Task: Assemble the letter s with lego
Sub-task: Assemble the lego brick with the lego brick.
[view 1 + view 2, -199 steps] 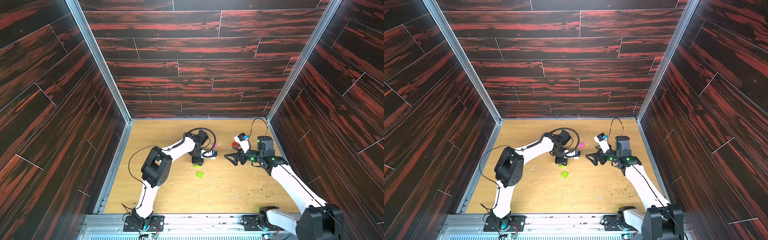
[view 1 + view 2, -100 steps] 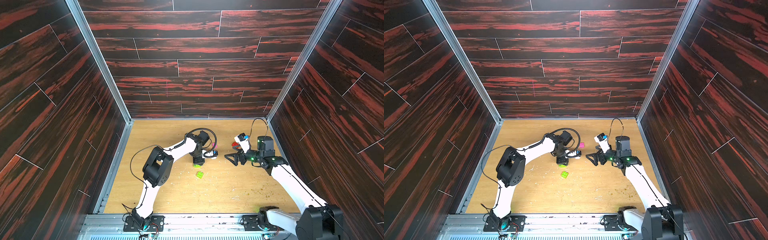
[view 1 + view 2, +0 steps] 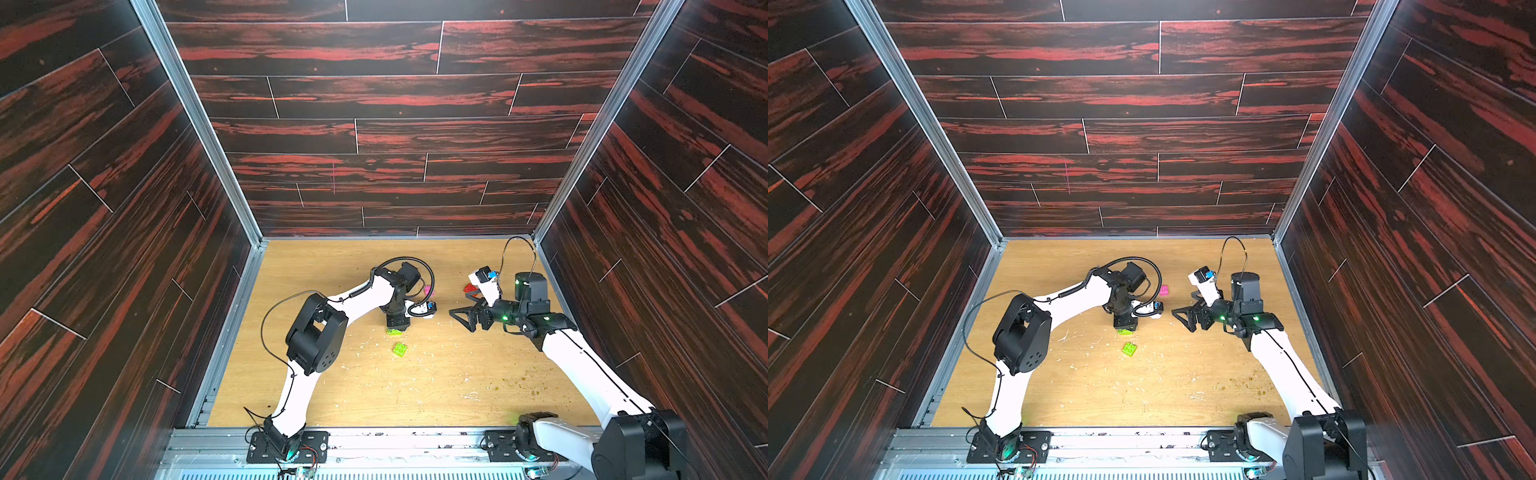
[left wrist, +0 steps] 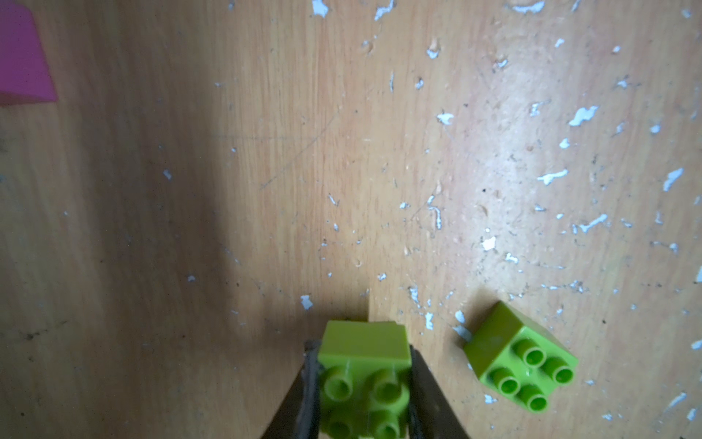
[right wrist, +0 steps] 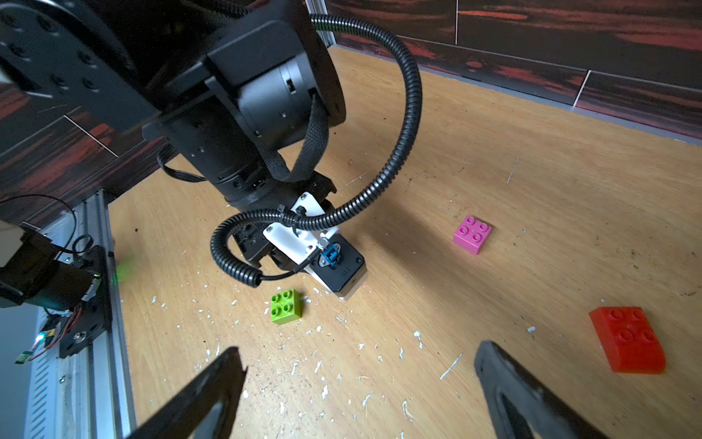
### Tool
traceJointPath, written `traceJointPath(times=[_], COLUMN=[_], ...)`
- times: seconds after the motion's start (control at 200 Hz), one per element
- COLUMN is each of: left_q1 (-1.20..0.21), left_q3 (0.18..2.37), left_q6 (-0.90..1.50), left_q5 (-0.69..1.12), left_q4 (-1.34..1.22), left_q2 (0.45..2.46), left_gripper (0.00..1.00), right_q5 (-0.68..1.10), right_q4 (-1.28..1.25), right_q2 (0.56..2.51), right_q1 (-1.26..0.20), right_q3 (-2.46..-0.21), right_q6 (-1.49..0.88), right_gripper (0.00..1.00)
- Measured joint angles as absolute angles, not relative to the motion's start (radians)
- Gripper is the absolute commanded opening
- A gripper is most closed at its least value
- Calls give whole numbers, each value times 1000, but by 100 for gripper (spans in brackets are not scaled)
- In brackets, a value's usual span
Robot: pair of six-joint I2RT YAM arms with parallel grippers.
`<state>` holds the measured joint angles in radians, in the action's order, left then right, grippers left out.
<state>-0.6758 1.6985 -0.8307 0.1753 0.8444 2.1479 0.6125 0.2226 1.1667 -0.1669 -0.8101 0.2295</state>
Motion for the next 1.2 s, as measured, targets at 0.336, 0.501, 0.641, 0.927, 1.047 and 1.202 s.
traceJointPath(times=[0.336,0.501,0.641,0.927,1.047,1.202], left_q1=[-676,-677,-677,-680,-683,-686], left_q3=[1680,1678,1668,1612,1605,1605], left_q6=[-833,-805,-779,-764,-757,-753], left_q5=[179,179,179,173,170,167], left_q4=[822,817,800,739,729,725], left_q2=[2140,2139,2133,2102,2097,2097], left_gripper=[19,19,18,18,18,17], right_q5=[609,609,609,609,609,609], right_q4=[225,226,231,233,233,234], right_q2=[1161,1161,1161,1161,1161,1161], right_q1=[-167,-167,-167,-167,-167,-167], right_q3=[-810,-810,-810,-810,-810,-810], right_q6=[241,245,245,248,248,248], right_gripper=[98,98,98,98,98,98])
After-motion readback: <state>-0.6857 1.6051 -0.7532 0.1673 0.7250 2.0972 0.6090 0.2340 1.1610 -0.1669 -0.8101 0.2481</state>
